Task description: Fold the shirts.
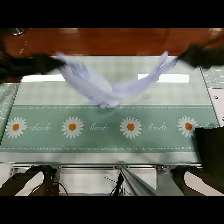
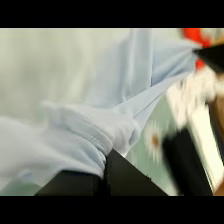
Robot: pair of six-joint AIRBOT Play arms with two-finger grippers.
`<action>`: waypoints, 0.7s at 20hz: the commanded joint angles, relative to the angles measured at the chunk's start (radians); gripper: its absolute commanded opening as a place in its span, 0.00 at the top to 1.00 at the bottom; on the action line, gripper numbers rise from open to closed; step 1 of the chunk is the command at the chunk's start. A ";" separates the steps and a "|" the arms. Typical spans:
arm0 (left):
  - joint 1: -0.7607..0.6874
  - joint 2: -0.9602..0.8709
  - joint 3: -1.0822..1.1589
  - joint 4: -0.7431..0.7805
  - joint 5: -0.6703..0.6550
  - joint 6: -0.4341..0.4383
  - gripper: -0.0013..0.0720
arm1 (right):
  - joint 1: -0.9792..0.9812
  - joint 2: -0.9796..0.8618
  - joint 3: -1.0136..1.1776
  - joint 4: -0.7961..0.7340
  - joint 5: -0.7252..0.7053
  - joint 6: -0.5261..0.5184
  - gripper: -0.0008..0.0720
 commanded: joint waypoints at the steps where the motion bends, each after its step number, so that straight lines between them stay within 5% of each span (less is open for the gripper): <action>1: 0.139 0.054 0.405 -0.054 0.026 -0.012 0.95 | 0.005 0.006 0.581 -0.116 0.146 0.075 0.96; 4: 0.264 0.104 0.620 0.002 0.025 -0.065 0.95 | 0.005 0.115 0.753 -0.159 0.165 0.083 0.96; 8: 0.401 0.260 0.693 0.359 0.018 -0.231 0.95 | 0.005 0.376 0.674 -0.342 0.193 0.080 0.96; 14: 0.212 0.449 0.666 0.565 -0.138 -0.289 0.95 | 0.005 0.641 0.523 -0.507 0.283 0.108 0.96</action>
